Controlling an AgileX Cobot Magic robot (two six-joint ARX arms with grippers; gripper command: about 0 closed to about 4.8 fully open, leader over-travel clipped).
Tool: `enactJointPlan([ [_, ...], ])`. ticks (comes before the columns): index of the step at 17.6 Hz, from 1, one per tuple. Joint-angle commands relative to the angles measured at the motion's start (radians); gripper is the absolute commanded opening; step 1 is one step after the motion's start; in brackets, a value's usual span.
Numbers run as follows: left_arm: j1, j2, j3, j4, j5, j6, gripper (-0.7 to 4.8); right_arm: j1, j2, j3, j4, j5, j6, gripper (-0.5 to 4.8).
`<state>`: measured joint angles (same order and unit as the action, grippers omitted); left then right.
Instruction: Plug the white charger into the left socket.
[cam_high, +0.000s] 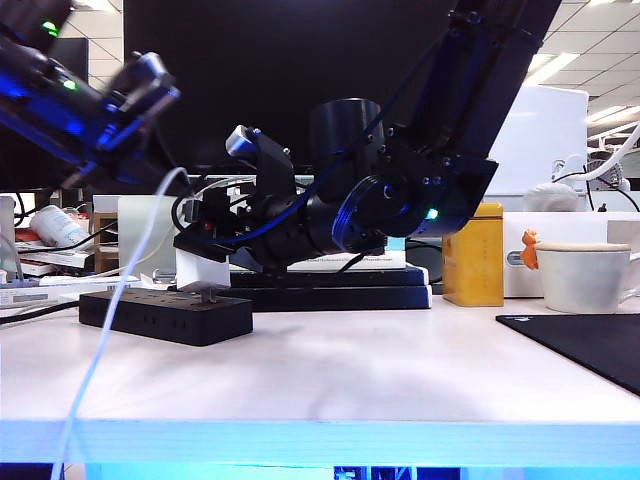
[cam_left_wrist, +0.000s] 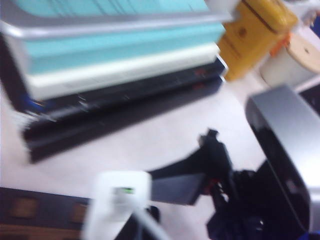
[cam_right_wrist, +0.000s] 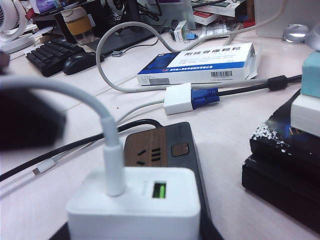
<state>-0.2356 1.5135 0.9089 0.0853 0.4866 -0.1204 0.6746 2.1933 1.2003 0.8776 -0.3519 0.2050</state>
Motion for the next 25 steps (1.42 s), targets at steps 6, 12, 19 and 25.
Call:
enactJointPlan([
  [6,-0.030,0.026,0.003,-0.015,-0.023,0.007,-0.05,0.012,-0.001,-0.005,-0.045,-0.010,-0.049,2.11],
  [12,-0.030,0.027,0.003,-0.009,-0.087,-0.001,-0.05,0.007,-0.001,-0.005,-0.071,-0.010,-0.060,2.11],
  [19,-0.030,0.060,0.003,-0.039,-0.055,-0.020,-0.05,0.005,-0.001,-0.005,-0.096,-0.028,-0.076,2.11],
  [25,-0.058,0.060,0.003,-0.060,-0.023,-0.038,-0.05,-0.031,-0.003,-0.014,-0.027,-0.033,-0.079,2.11],
])
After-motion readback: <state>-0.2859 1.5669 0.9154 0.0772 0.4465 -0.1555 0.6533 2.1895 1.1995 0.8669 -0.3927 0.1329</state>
